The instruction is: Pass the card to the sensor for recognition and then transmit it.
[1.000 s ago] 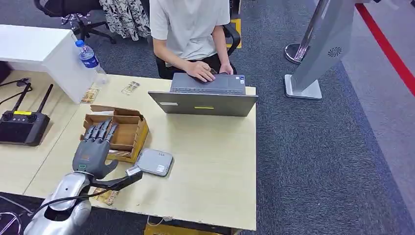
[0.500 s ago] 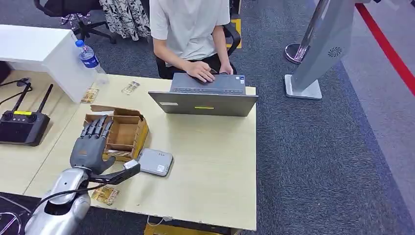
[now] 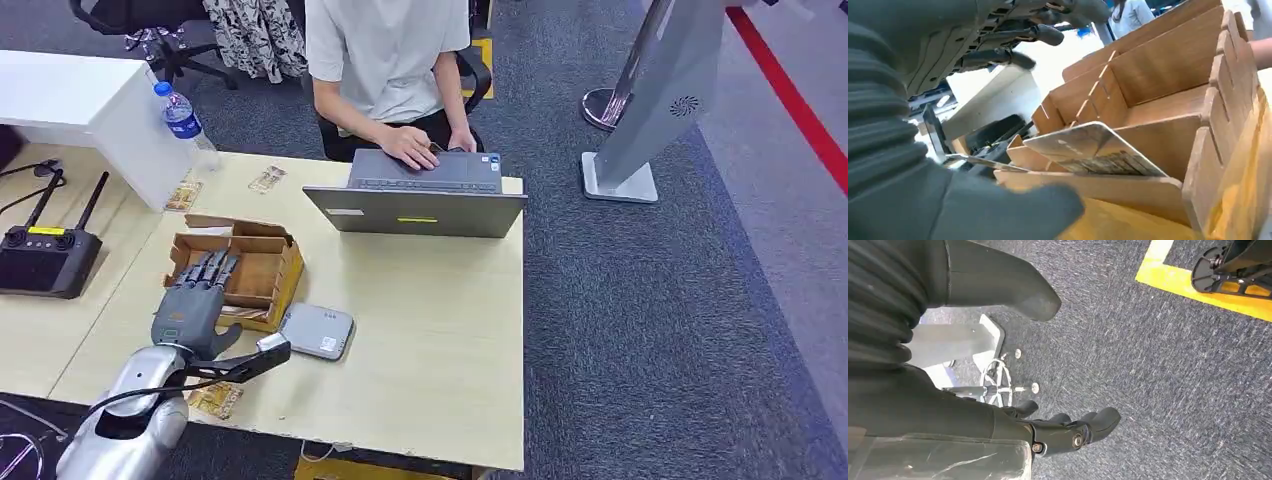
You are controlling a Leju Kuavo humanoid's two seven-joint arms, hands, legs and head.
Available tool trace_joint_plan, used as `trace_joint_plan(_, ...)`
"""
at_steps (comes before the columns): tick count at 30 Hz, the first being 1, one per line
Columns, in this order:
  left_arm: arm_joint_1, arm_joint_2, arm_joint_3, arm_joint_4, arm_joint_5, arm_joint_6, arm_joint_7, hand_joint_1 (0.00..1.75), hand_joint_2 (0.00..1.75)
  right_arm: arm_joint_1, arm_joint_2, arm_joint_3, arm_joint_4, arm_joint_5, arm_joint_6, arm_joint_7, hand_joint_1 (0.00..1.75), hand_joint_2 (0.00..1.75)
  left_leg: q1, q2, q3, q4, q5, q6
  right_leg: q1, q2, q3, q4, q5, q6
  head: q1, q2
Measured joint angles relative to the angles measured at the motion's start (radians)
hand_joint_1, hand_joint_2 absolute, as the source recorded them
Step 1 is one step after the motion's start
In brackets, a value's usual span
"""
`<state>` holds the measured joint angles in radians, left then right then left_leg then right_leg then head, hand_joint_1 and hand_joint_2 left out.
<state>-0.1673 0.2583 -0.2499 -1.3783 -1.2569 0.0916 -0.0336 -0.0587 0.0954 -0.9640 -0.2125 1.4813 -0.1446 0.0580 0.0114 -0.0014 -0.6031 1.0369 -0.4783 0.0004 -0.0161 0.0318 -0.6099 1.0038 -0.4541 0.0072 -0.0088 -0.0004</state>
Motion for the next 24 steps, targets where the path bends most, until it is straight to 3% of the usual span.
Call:
trace_joint_plan(17,0.002,0.0,0.0,0.023,0.056,0.01,-0.039,1.75,1.75,0.001,0.0,0.0,0.0,0.012,0.006,0.023,0.0,1.75,0.0,0.0,0.0,0.0,0.0,0.0,0.0,0.0,0.0,0.0,0.0,0.0,0.0,0.0)
trace_joint_plan(24,0.016,-0.006,0.001,0.019,0.057,0.065,-0.041,1.75,1.75,0.006,0.0,0.0,0.0,0.011,0.013,0.048,0.0,1.75,0.0,-0.001,0.0,0.0,0.0,0.0,0.0,-0.001,0.0,0.0,0.0,0.0,0.0,0.0)
